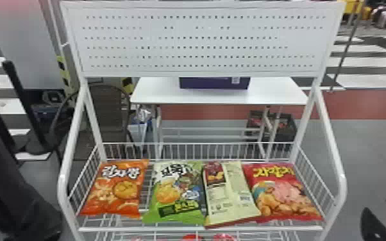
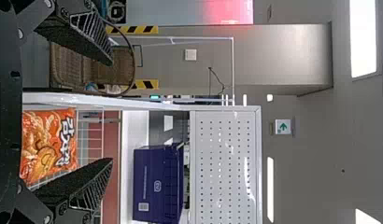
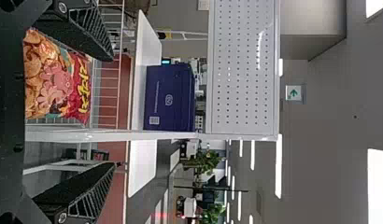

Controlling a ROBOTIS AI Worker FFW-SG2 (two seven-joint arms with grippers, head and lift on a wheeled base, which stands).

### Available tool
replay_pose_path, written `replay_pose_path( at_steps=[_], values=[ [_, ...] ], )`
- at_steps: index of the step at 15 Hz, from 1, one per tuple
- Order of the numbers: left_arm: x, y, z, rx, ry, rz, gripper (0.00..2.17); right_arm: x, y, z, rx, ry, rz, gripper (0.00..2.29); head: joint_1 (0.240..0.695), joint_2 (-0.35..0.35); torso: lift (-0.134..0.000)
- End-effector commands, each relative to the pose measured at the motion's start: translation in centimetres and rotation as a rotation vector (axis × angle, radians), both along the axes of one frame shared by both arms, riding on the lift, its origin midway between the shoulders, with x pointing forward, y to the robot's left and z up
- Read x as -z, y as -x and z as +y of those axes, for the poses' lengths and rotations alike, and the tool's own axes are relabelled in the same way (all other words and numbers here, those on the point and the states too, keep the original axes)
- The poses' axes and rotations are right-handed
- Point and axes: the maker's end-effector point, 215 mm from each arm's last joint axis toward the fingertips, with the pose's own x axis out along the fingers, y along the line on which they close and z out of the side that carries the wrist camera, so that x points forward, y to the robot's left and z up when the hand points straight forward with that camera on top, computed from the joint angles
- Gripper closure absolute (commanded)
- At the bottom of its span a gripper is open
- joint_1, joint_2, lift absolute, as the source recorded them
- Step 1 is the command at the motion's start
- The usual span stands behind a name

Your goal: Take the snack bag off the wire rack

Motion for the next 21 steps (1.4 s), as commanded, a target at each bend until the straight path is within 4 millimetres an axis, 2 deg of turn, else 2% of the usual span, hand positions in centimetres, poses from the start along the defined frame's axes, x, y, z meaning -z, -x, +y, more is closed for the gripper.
replay_pose_path(
  at_steps=[1, 6, 11, 14, 16, 21],
  values=[
    [-0.6, 0.2, -0.3, 0.004, 0.002, -0.007, 0.16, 2.2, -1.7, 0.1, 0.000, -0.010, 0.037, 0.09, 0.499, 0.000, 0.000],
    [0.3, 0.1, -0.5, 0.009, -0.003, 0.006, 0.16, 8.2, -9.7, 5.4, -0.051, -0.042, 0.129, 0.09, 0.499, 0.000, 0.000],
    [1.1, -0.3, -0.8, 0.017, -0.001, 0.015, 0.16, 13.3, -14.3, 9.4, -0.095, -0.046, 0.190, 0.10, 0.499, 0.000, 0.000],
    [1.4, -0.4, -0.7, 0.020, -0.005, 0.021, 0.16, 16.2, -16.2, 9.9, -0.074, -0.019, 0.228, 0.10, 0.499, 0.000, 0.000],
    [1.6, -0.5, -0.6, 0.021, -0.011, 0.022, 0.16, 17.4, -17.2, 9.8, -0.056, -0.009, 0.249, 0.10, 0.499, 0.000, 0.000],
    [2.2, -1.3, -0.3, 0.017, -0.010, 0.023, 0.16, 20.3, -18.0, 9.2, -0.038, 0.031, 0.333, 0.10, 0.499, 0.000, 0.000]
  ],
)
